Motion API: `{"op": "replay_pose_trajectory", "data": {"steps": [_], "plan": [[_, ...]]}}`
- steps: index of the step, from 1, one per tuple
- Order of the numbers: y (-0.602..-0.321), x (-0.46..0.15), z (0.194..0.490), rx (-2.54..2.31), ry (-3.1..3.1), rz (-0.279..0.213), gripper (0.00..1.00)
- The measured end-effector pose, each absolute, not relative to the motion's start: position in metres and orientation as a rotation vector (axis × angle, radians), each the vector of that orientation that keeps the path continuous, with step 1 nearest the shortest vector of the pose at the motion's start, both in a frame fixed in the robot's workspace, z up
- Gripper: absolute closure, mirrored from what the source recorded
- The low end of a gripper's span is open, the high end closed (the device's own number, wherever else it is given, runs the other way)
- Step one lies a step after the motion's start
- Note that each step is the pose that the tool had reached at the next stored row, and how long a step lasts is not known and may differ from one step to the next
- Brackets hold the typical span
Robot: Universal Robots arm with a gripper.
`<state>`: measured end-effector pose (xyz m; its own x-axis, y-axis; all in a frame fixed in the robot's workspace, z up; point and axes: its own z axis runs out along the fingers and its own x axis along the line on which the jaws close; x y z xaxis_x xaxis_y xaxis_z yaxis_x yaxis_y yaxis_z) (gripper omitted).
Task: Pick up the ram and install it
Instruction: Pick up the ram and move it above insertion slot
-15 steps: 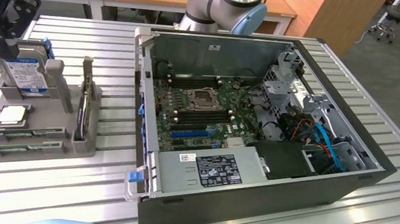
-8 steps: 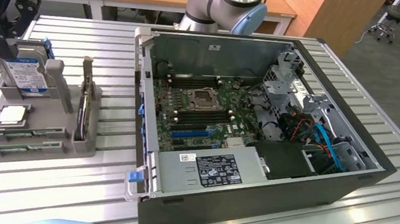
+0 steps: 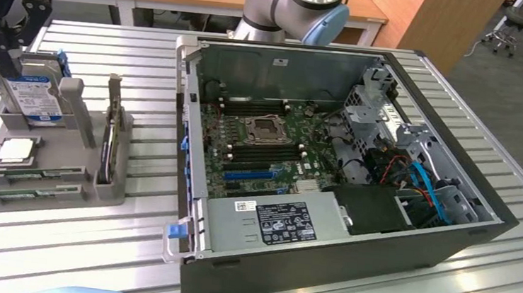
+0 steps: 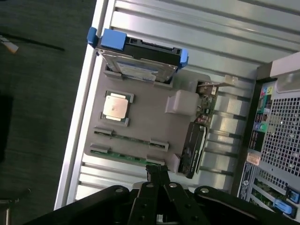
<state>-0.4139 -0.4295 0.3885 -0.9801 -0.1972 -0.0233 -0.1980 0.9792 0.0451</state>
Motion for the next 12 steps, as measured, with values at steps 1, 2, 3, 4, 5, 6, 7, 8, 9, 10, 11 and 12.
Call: {"op": "replay_pose_trajectory", "data": {"steps": [1, 2, 3, 4, 5, 6, 7, 8, 9, 10, 11, 12], "plan": [[-0.4295, -0.4139, 0.3885, -0.338, 3.104, 0.074, 0.9], [-0.4295, -0.4139, 0.3884, -0.368, 3.101, 0.074, 0.9], [-0.4295, -0.4139, 0.3884, -0.397, 3.098, 0.074, 0.9], [-0.4295, -0.4139, 0.3883, -0.424, 3.095, 0.075, 0.9], [-0.4295, -0.4139, 0.3883, -0.452, 3.091, 0.075, 0.9], [-0.4295, -0.4139, 0.3882, -0.48, 3.087, 0.075, 0.9], [-0.4295, -0.414, 0.3881, -0.508, 3.083, 0.075, 0.9], [-0.4295, -0.4139, 0.3881, -0.537, 3.079, 0.076, 0.9], [-0.4295, -0.4139, 0.388, -0.565, 3.074, 0.076, 0.9], [-0.4295, -0.4139, 0.388, -0.593, 3.07, 0.076, 0.9], [-0.4295, -0.414, 0.3879, -0.621, 3.065, 0.076, 0.9], [-0.4295, -0.414, 0.3879, -0.648, 3.059, 0.076, 0.9]]}}
